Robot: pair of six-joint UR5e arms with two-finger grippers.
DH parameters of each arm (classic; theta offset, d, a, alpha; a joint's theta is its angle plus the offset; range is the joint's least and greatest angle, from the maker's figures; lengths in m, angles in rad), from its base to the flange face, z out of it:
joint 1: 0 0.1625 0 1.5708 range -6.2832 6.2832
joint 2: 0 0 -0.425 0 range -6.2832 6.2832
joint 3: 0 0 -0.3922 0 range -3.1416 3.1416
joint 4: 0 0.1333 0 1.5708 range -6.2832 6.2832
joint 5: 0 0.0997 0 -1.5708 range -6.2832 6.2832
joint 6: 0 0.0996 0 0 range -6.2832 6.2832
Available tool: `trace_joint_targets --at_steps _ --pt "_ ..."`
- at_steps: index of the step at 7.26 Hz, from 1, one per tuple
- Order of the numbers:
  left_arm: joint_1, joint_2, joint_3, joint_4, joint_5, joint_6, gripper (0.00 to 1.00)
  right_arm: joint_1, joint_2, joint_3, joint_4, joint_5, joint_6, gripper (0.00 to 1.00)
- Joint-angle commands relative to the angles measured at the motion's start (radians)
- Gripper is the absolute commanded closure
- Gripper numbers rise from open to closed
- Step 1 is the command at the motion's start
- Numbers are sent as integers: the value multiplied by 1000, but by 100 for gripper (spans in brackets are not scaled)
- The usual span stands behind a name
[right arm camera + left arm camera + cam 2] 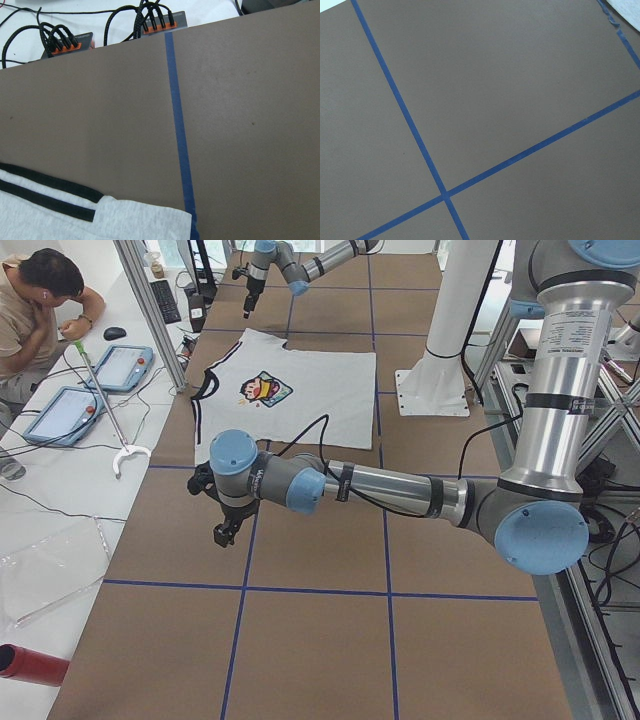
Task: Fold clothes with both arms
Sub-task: 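Move the right gripper to the sleeve nearest it and grasp it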
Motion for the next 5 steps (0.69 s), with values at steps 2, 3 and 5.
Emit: trace_joint_targets --at_steps 2,3,5 --pt "0 -2 -4 0 -1 2 0 -35 80 -124 20 -80 54 2" --pt "0 -2 -4 -2 -1 2 0 -46 80 -135 20 -92 54 2" --pt "0 -5 1 -2 -1 2 0 -46 80 -150 17 -94 54 9"
